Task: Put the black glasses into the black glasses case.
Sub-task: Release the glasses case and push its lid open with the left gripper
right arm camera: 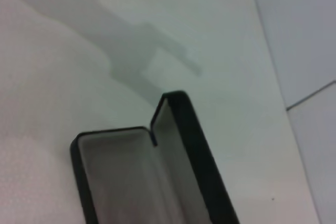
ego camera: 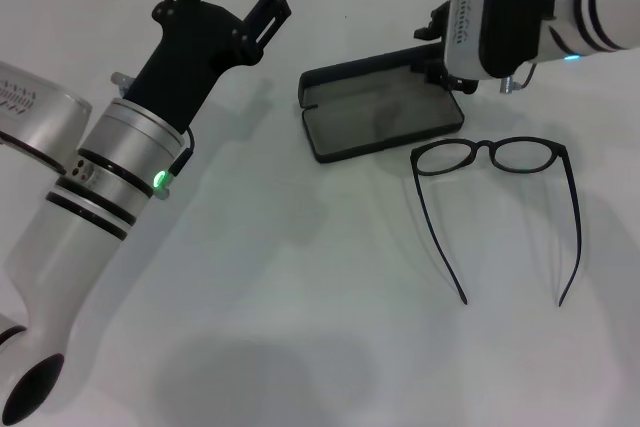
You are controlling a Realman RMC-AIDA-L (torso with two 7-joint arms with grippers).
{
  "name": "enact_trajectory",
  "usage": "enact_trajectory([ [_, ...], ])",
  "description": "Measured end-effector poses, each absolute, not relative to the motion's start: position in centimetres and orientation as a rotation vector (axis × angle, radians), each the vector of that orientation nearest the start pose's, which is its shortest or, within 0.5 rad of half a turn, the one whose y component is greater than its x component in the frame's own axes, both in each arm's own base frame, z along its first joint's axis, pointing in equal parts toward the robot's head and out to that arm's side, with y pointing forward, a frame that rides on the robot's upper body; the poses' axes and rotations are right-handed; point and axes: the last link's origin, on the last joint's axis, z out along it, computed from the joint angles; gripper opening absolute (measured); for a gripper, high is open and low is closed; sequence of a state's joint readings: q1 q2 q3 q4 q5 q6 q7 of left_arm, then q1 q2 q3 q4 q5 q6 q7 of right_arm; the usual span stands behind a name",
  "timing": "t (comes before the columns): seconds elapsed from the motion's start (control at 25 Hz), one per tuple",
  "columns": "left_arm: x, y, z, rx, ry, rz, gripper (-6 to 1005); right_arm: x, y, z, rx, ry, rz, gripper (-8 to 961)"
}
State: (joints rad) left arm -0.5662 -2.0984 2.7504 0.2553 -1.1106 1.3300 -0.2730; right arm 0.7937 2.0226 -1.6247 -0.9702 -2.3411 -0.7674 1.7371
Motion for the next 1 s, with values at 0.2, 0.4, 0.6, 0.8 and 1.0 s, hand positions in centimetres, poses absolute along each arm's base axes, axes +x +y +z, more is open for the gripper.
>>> enact_trajectory([
  [0.2,-23.4,34.0,-5.5,-1.806,-0.466,-1.106,785,12.7,43.2,-3.2,-2.535,-0.371,-0.271,330],
  [0.4,-23.4,34.0,-5.5,-1.806,-0.467,-1.104,784,12.9,43.3,-2.6,-2.527,-0.345,-0.256,331],
  [0.6,-23.4,34.0,-5.5,-1.805,-0.468,-1.104,784,13.1,43.7,-2.4,-2.486,-0.316,-0.226,331],
  [0.8,-23.4,34.0,-5.5,-1.808,-0.466,-1.104,784,12.8,43.7,-2.4,-2.507,-0.279,-0.219,331],
  [1.0,-23.5,34.0,-5.5,-1.809,-0.473,-1.108,783,12.6,43.0,-2.9,-2.584,-0.285,-0.263,330],
])
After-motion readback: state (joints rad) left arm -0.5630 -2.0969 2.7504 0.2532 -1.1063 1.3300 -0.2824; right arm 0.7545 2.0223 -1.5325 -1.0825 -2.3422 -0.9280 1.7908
